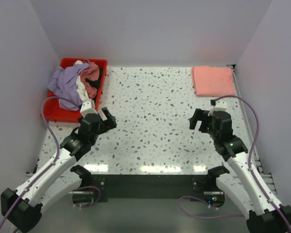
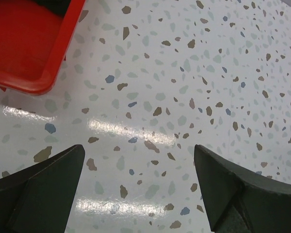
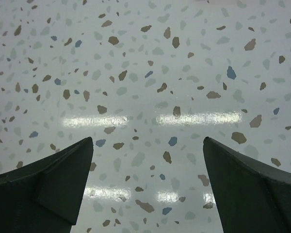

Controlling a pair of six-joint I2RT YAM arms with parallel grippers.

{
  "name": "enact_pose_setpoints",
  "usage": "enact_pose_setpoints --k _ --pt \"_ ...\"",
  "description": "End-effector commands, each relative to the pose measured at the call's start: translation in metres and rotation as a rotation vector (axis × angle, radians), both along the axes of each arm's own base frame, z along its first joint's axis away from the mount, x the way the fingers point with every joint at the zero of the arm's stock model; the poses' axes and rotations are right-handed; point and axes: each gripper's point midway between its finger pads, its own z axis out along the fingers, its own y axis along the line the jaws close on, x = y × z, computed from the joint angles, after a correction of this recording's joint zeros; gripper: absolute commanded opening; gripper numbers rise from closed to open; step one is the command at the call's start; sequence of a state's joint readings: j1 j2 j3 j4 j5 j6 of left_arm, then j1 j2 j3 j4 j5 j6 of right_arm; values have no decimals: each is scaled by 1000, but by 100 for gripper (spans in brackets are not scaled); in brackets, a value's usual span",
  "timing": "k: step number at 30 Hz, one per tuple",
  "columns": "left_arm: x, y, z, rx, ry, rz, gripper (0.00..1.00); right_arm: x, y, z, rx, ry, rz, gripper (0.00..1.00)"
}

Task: Fold and stack the t-shirts
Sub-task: Reset both grippers

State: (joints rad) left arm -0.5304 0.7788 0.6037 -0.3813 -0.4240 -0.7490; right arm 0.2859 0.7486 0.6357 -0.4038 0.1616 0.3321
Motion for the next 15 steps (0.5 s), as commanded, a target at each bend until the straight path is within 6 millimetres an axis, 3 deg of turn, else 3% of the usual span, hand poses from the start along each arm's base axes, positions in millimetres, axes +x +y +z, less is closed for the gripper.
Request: enact_pose_setpoints --k 1,2,7,11,15 --pt "2 4 1 -32 -23 47 100 1 10 22 60 -110 49 99" --pt "1 4 1 -43 -23 52 100 0 11 30 74 -149 49 99" --pt "-3 9 0 -47 -33 63 100 -2 7 32 98 -173 14 99" --pt "-5 9 11 -70 -66 60 100 -3 -3 37 76 -188 -30 99" --pt "-6 13 15 -94 -100 82 100 -2 5 34 112 -193 3 99"
